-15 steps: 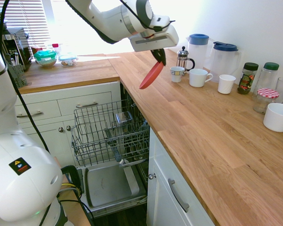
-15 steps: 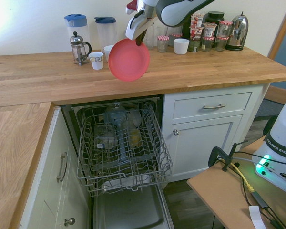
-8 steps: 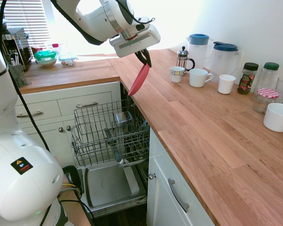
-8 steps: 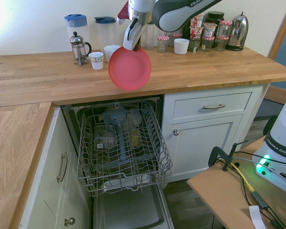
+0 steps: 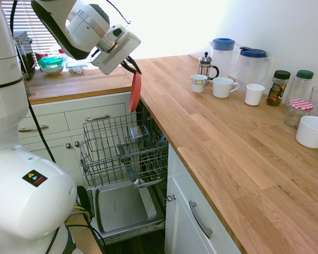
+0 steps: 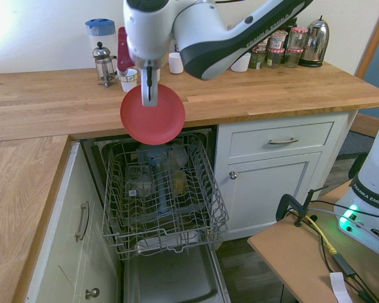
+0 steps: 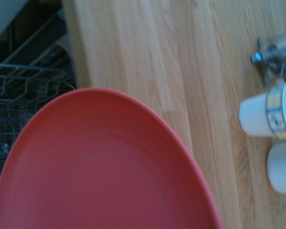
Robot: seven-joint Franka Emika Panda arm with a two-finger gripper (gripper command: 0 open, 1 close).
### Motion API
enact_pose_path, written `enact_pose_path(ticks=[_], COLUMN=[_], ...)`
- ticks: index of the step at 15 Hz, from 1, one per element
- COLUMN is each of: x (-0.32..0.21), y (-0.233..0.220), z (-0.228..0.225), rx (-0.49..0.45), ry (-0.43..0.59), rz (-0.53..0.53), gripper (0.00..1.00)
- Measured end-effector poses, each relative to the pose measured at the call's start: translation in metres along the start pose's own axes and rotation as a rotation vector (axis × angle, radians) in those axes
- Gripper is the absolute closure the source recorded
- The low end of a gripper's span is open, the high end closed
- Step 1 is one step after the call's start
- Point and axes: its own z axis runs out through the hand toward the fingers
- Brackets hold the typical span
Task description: Put the plate in the dishwasher
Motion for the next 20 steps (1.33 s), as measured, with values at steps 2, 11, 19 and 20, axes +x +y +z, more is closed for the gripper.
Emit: enact_pose_path(ticks=[2, 11, 19, 20], x=[-0.008, -0.034, -0.085, -0.088], y=[-0.044, -0.111, -0.171, -0.178], z=[-0.003, 0.013, 0.044, 0.047], rx=[-0.023, -0.047, -0.050, -0.050], ry=[0.032, 0.016, 0.033, 0.040], rz=[-0.082, -0.153, -0.147, -0.145], gripper=[1.00, 1.00, 1.00, 1.00])
